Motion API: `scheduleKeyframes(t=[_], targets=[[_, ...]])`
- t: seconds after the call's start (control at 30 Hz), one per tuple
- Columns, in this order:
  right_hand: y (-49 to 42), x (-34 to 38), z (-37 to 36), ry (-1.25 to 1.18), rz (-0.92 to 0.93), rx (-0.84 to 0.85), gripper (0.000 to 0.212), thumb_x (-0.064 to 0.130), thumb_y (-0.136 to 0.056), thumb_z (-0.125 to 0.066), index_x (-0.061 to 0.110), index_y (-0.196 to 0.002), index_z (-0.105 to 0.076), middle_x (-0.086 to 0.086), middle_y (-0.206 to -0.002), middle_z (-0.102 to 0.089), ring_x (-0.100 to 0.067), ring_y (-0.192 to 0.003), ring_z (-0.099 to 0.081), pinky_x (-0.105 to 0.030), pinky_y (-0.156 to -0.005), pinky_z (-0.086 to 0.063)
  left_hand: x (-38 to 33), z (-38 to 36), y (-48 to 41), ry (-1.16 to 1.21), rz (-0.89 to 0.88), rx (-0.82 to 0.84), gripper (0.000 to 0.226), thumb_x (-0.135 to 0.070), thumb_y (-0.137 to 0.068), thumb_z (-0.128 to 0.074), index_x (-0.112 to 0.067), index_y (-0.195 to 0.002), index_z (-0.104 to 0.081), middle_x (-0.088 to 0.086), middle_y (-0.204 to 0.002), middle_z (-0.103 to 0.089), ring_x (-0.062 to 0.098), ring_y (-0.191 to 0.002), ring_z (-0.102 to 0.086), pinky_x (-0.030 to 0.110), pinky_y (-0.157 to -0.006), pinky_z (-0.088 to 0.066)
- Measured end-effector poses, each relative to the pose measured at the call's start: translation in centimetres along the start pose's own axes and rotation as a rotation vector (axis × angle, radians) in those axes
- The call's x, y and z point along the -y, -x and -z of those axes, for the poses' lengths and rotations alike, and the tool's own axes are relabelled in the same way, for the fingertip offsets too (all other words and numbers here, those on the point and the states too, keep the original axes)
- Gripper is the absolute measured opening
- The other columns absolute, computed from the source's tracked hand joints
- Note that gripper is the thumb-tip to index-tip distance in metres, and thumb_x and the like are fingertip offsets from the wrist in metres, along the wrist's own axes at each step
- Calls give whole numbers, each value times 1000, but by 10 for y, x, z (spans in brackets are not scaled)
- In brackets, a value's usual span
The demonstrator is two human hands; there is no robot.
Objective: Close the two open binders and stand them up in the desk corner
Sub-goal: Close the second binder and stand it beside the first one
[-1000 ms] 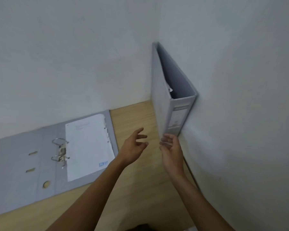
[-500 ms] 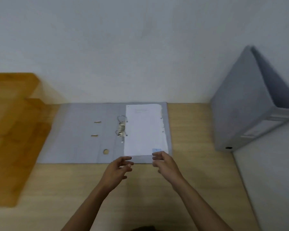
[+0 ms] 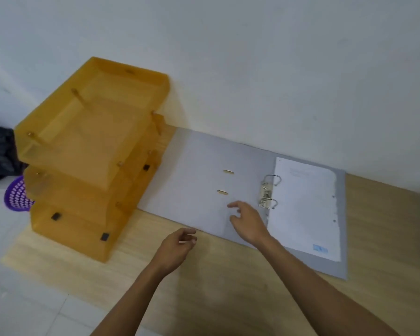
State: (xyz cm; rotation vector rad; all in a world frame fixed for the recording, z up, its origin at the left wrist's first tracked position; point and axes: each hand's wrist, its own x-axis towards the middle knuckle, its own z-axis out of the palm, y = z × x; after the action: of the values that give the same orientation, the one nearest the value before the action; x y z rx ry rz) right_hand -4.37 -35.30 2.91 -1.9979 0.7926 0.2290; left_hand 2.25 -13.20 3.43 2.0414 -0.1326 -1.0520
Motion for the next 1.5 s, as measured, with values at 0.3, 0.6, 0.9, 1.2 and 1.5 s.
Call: scheduleKeyframes(t=[0.3, 0.6, 0.9, 1.2, 1.5], targets=[[-62, -15, -35, 740, 37, 213, 73, 52, -102, -30, 34, -160, 9, 6, -169, 21, -30, -156, 16, -62, -122, -6, 11, 51, -39, -114, -51, -100, 38, -18, -97, -58, -19, -135, -55, -2, -131, -60, 6, -100, -61, 9, -70, -43], [31, -72, -52, 776, 113, 157, 76, 53, -99, -26, 35, -156, 21, 8, -166, 25, -28, -155, 19, -61, -123, -3, 32, 45, -36, -329, 6, -330, 58, -25, -89, -67, -16, -142, -46, 8, -151, -39, 32, -137, -38, 50, -108, -39], [66, -56, -71, 540, 130, 101, 74, 38, -93, -52, 28, -159, -20, 3, -171, -1, -23, -157, 5, -44, -124, -3, 53, 25, -12, -206, 152, -446, 87, -32, -85, -74, -6, -152, -26, 15, -155, -30, 38, -139, -30, 54, -107, -37], [40, -7, -90, 99, -187, 210, 77, 64, -94, -45, 45, -158, -9, 8, -169, 20, -28, -153, 25, -70, -118, 5, 41, 52, 6, 195, 44, -329, 52, -20, -89, -69, -15, -139, -53, 4, -129, -65, 17, -100, -61, 27, -80, -48], [47, 43, -76, -442, -254, 319, 70, 66, -94, -43, 48, -157, -17, 14, -169, 13, -28, -157, 6, -64, -121, -10, -11, 106, 22, -117, -269, -345, 49, -19, -94, -64, -20, -142, -52, 1, -133, -65, 23, -118, -62, 30, -91, -45]])
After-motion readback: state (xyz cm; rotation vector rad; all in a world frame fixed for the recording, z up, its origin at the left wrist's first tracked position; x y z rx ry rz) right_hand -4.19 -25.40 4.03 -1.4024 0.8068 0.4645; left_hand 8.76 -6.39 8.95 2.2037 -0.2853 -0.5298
